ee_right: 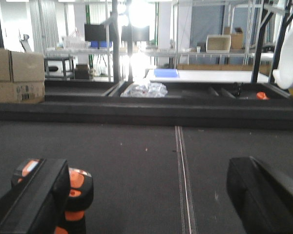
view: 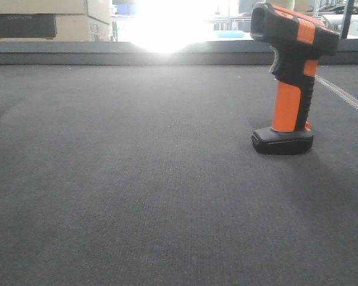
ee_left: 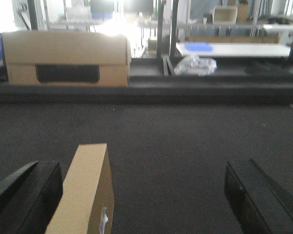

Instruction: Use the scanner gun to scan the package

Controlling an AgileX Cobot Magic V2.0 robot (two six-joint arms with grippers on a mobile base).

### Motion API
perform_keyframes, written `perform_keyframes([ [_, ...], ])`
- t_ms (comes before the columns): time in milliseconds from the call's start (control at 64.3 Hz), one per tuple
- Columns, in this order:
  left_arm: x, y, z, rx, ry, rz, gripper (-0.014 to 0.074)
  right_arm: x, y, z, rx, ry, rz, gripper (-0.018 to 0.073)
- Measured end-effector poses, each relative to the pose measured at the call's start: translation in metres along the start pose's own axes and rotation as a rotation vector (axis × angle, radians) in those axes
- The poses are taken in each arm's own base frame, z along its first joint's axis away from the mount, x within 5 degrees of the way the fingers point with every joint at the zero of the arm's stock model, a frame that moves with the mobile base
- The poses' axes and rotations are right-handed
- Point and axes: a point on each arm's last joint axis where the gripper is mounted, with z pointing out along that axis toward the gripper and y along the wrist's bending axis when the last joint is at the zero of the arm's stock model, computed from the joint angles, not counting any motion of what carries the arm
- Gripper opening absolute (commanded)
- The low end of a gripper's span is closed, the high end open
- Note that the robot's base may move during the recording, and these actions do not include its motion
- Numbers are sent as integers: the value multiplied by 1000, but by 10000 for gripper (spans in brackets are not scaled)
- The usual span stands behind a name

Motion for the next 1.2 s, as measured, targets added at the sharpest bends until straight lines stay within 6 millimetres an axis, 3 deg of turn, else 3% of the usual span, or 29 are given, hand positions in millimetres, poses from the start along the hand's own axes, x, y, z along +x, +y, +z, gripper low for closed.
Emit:
perform_keyframes([
  [373, -43, 3, 77, 21, 556, 51, 580, 3, 2, 6, -28, 31, 2, 570],
  [607, -49, 33, 139, -97, 782, 93, 580, 3, 5, 7, -67, 39, 3, 570],
  [871, -19, 75, 193, -69, 926, 45, 580, 3, 6, 7, -75, 41, 4, 570],
  [1198, 21, 85, 234, -1, 1048, 75, 580, 4, 6, 7, -76, 42, 4, 570],
])
